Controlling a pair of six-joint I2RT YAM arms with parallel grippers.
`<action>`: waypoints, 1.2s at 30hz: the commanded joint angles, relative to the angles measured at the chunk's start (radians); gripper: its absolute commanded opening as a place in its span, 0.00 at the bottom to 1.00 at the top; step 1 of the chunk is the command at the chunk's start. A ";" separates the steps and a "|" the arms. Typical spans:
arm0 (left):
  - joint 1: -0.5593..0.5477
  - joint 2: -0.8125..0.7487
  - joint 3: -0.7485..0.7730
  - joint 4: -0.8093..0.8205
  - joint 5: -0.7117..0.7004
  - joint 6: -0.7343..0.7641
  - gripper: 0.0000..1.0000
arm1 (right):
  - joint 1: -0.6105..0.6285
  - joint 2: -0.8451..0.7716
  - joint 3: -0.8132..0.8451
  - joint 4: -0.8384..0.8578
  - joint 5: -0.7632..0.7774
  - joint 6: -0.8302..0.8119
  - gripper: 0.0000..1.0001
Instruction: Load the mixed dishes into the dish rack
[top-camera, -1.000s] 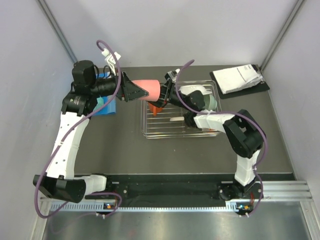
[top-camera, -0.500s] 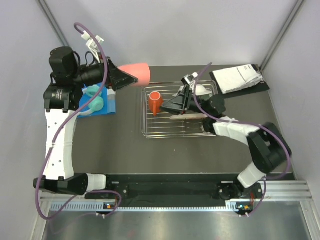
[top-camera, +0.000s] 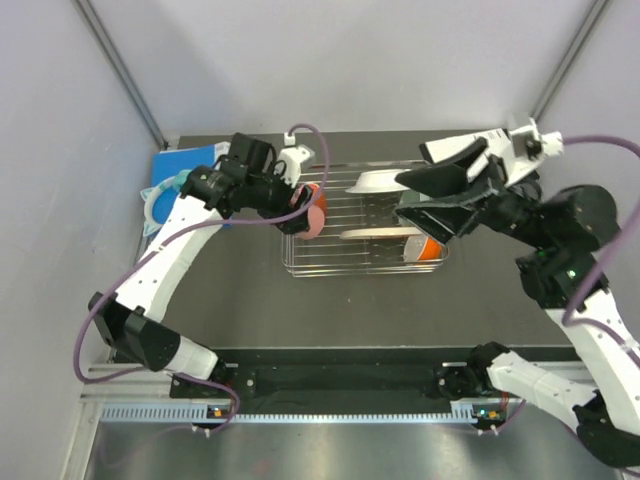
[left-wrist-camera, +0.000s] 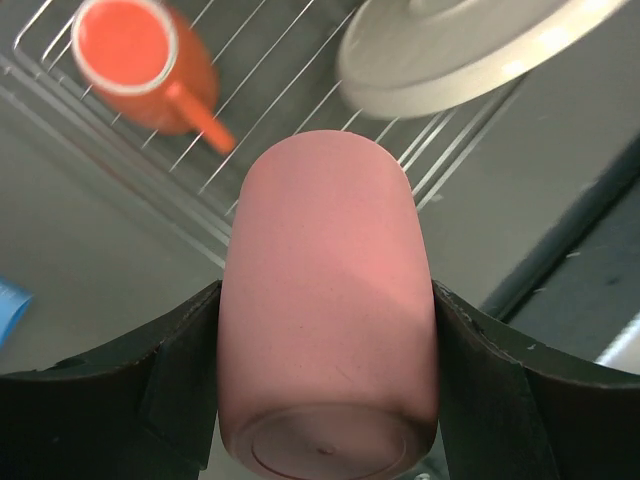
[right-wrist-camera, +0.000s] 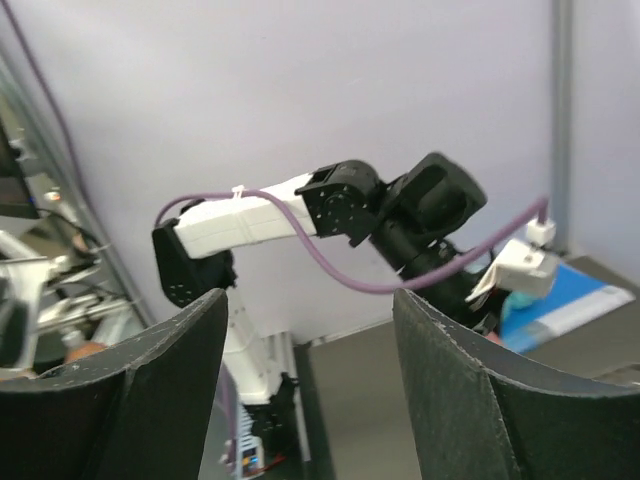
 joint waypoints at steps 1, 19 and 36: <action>-0.073 0.007 -0.041 0.021 -0.276 0.146 0.00 | -0.009 -0.057 0.005 -0.258 0.198 -0.197 0.67; -0.195 0.214 -0.158 0.155 -0.489 0.215 0.00 | -0.007 -0.182 -0.113 -0.339 0.303 -0.232 0.64; -0.212 0.320 -0.217 0.233 -0.466 0.160 0.00 | -0.010 -0.219 -0.173 -0.370 0.352 -0.246 0.63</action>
